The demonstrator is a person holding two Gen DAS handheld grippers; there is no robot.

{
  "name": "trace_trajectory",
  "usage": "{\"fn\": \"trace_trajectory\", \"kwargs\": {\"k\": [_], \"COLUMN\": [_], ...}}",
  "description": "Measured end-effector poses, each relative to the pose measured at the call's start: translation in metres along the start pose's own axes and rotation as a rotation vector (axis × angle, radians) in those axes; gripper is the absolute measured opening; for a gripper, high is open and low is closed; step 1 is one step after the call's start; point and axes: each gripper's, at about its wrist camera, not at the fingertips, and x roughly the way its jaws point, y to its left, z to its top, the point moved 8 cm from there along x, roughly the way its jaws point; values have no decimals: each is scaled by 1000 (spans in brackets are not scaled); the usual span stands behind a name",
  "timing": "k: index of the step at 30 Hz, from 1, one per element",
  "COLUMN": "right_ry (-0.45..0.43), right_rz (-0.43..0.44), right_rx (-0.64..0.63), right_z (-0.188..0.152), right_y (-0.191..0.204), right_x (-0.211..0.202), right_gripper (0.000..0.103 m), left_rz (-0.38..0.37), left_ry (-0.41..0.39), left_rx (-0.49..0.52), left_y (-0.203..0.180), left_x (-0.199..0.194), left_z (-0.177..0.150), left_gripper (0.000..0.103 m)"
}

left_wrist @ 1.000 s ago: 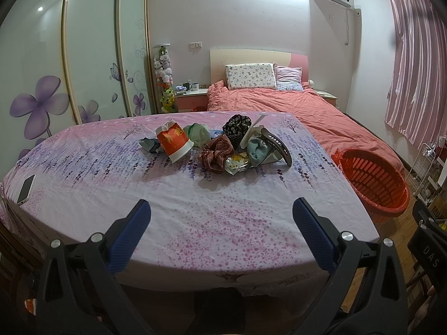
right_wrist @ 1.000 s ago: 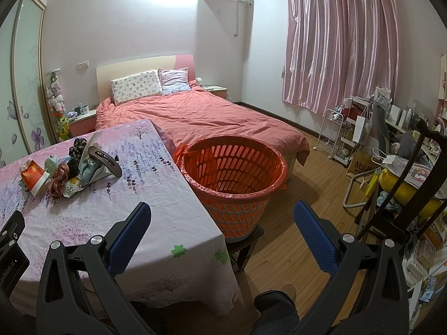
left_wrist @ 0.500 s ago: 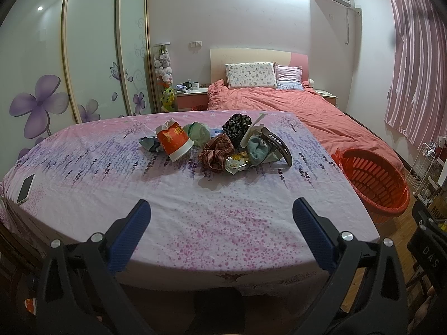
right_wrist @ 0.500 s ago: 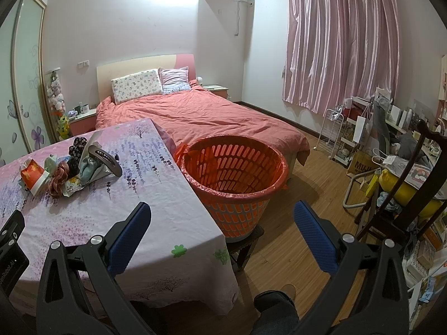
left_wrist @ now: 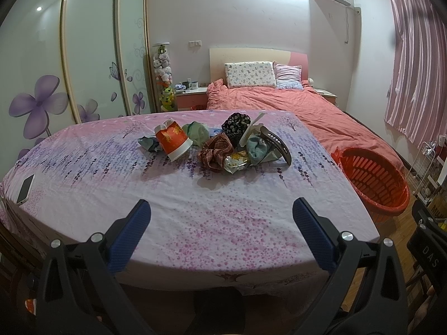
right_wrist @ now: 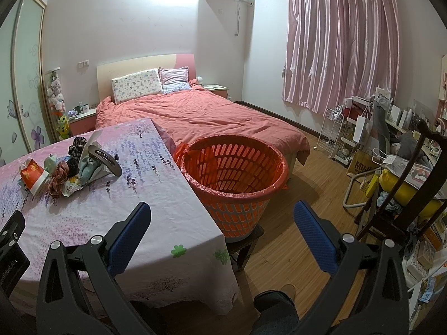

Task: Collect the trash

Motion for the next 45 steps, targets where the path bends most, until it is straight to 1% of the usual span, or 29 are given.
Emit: {"fn": "trace_trajectory", "kwargs": {"k": [18,21,23,25,28,31,35,38,40,42,45], "right_ry": [-3,-22,-23,1,50,69,106,130,167,206,239], "right_rz": [-3,-2,14,60,156,223,316,362,427,489,540], "right_rx": [-5,-23,-37,-57,-62,-56,-65,-71,-73,-70,-75], "right_z": [0,2,1,0,-4,-3,4,9,12,14,17], "right_y": [0,3,6,15,31,49,76,93,113,130,153], "right_x": [4,6,18,27,43,51,68,81,97,110,127], "right_gripper": [101,101,101,101,101,101,101,99,86,77,69], "left_rz": [1,3,2,-1,1,2,44,54,56,65,56], "left_ry": [12,27,50,68,94,115,116,118,123,127,127], "left_rx": [-3,-7,-15,-25,-52,-76,-94,-117,-133,-146,-155], "left_y": [1,1,7,13,28,44,71,91,104,115,125], "left_x": [2,14,24,33,49,67,96,119,135,151,173], "left_z": [-3,-6,-6,-7,-8,-6,3,13,20,27,40], "left_gripper": [99,99,99,99,99,99,99,99,99,98,93]}}
